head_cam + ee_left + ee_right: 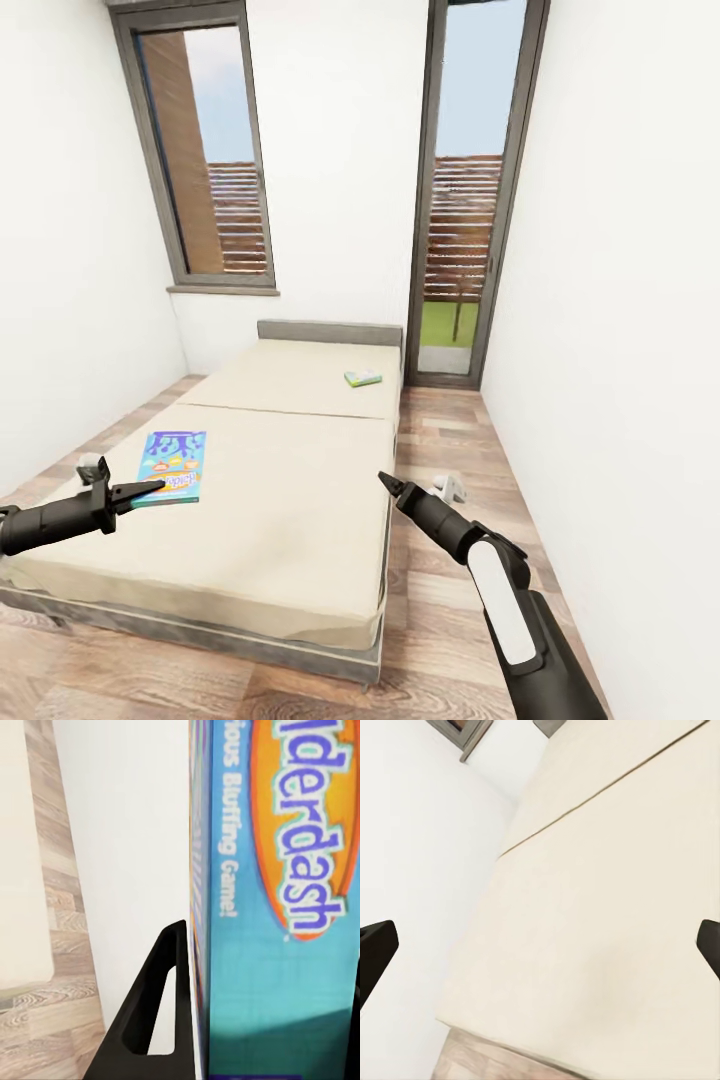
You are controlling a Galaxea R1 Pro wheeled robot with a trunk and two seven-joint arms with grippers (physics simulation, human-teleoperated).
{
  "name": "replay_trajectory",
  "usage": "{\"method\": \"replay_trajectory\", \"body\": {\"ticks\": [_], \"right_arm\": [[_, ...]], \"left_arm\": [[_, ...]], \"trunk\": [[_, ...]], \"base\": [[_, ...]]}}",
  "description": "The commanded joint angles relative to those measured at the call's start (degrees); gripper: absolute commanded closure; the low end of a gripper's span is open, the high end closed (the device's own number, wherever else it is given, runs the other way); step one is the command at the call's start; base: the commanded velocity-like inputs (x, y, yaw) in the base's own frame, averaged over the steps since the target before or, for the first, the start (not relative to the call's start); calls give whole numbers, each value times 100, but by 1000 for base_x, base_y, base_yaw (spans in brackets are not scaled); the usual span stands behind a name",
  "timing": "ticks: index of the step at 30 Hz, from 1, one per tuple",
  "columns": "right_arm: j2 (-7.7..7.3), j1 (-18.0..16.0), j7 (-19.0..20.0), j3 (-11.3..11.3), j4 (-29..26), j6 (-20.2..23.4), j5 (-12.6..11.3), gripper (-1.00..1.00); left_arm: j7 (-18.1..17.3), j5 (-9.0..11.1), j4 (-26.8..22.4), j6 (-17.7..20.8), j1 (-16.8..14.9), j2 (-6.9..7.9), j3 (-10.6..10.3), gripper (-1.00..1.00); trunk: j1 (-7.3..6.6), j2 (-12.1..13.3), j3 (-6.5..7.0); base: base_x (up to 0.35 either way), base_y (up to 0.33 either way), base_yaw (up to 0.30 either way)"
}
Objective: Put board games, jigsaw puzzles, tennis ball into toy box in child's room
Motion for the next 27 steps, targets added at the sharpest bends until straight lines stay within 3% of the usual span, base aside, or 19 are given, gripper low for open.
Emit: {"method": "replay_trajectory", "body": {"ticks": [1, 11, 20, 27], "right_arm": [[-13, -3, 13, -10, -6, 32, -6, -100], [11, -3, 22, -1, -14, 30, 8, -100], [23, -3, 22, 3, -11, 30, 10, -100], [27, -3, 18, 5, 52, 25, 10, -100]], "left_arm": [[-26, -12, 0, 61, -2, -1, -2, 100], [-26, -19, 18, 61, -2, 5, -2, 100], [-26, -10, 21, 61, -2, 7, -14, 100], [-26, -11, 26, 61, -2, 7, -12, 100]], "trunk": [[-23, 39, 12], [-243, 440, 192], [-243, 440, 192], [-243, 440, 192]], "base": [[0, 0, 0], [0, 0, 17], [0, 3, 259], [0, 141, 290]]}}
